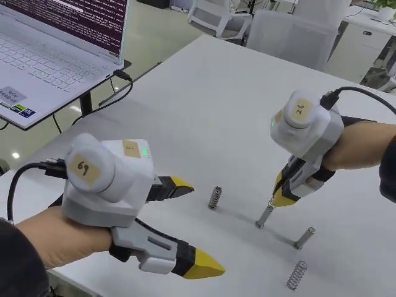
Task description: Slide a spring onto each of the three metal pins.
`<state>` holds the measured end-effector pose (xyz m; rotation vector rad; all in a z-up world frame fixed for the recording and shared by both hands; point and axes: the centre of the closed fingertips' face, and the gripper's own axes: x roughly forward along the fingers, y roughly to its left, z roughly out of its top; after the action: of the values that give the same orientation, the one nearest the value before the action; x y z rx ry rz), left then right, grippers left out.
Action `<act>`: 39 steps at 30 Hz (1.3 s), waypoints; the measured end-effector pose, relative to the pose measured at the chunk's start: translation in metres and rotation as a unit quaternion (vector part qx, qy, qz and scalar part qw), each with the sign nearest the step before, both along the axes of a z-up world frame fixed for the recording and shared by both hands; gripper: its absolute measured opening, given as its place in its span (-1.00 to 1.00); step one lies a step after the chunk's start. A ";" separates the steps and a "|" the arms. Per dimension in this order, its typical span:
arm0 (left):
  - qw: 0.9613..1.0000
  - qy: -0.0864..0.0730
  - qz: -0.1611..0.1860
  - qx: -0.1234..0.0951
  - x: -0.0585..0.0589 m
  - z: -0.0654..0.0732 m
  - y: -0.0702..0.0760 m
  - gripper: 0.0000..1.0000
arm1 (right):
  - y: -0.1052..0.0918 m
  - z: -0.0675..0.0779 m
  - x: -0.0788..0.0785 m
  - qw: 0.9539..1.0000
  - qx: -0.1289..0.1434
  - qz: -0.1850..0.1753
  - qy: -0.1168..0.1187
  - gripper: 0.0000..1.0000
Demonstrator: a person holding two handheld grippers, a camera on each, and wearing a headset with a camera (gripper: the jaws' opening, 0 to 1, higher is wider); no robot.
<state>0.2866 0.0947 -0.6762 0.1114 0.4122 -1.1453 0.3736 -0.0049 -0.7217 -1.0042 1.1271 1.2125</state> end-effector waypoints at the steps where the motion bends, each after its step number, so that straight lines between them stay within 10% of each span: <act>1: 1.000 0.000 0.000 0.000 0.000 0.000 0.000 0.53 | 0.000 0.000 0.000 1.000 0.000 0.000 0.000 -0.84; 39: 1.000 0.006 0.001 -0.003 -0.002 -0.003 0.003 0.46 | -0.001 -0.031 0.001 1.000 -0.008 -0.004 0.006 -0.84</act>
<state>0.2845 0.0979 -0.6788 0.0990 0.4199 -1.1461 0.3743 -0.0057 -0.7530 -1.0050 1.1495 1.2068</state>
